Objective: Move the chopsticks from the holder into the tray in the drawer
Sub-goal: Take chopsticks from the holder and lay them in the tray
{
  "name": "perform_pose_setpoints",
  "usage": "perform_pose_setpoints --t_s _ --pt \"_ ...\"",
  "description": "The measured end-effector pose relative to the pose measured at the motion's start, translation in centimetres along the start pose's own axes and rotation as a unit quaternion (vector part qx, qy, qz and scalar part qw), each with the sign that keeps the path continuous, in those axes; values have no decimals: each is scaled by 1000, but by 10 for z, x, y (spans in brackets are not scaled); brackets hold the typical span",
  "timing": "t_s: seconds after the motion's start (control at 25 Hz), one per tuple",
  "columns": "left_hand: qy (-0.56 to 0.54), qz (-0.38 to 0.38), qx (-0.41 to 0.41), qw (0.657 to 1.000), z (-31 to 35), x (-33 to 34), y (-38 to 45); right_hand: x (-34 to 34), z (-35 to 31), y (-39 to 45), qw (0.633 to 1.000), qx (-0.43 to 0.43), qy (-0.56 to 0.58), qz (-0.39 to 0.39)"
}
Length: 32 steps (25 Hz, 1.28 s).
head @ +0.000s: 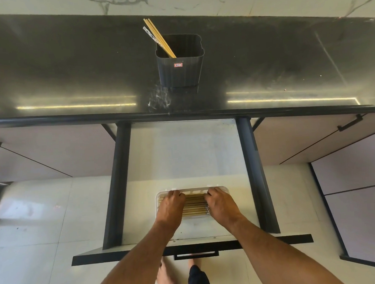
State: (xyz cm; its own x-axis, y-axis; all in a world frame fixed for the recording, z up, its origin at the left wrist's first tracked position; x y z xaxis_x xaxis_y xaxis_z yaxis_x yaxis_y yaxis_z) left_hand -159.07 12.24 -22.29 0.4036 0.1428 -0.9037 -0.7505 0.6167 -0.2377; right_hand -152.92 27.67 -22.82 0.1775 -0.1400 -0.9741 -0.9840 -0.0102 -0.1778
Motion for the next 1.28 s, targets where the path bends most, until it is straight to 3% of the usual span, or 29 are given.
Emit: perform_pose_setpoints --t_s 0.08,0.16,0.24,0.32,0.4,0.52,0.72,1.28 --pt "-20 37 21 999 0 -11 -3 -13 5 -6 997 22 44 52" --pt "-46 122 57 990 -3 -25 -9 -29 16 -13 982 82 102 139" --pt "-103 205 27 973 -13 -39 -15 -41 35 -21 932 207 201 220" --pt "-195 241 -121 943 -33 -44 -20 -40 56 -26 845 355 318 244" --pt "-287 227 -290 884 -54 -38 -26 -24 67 -27 775 455 397 186" --pt "-381 148 -401 820 -63 -20 -33 -5 62 -26 738 492 448 112" --pt "-420 140 -415 795 -64 -14 -34 2 51 -23 748 492 436 87" --pt "-429 133 -423 787 -65 -11 -33 1 50 -20 773 498 388 62"
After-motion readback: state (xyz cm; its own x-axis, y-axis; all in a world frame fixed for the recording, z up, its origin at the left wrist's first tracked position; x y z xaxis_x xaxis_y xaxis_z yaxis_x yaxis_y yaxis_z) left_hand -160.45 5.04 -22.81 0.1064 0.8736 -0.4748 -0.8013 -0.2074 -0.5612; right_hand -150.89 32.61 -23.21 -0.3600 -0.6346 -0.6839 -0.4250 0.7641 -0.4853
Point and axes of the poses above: each hand's wrist, its own y-axis towards the middle knuckle, its own x-axis out of the palm, z = x × y, the point moved 5 cm from there along y, towards the middle knuckle, and after that the axes turned 4 degrees about -y, right-handed, at the moved point
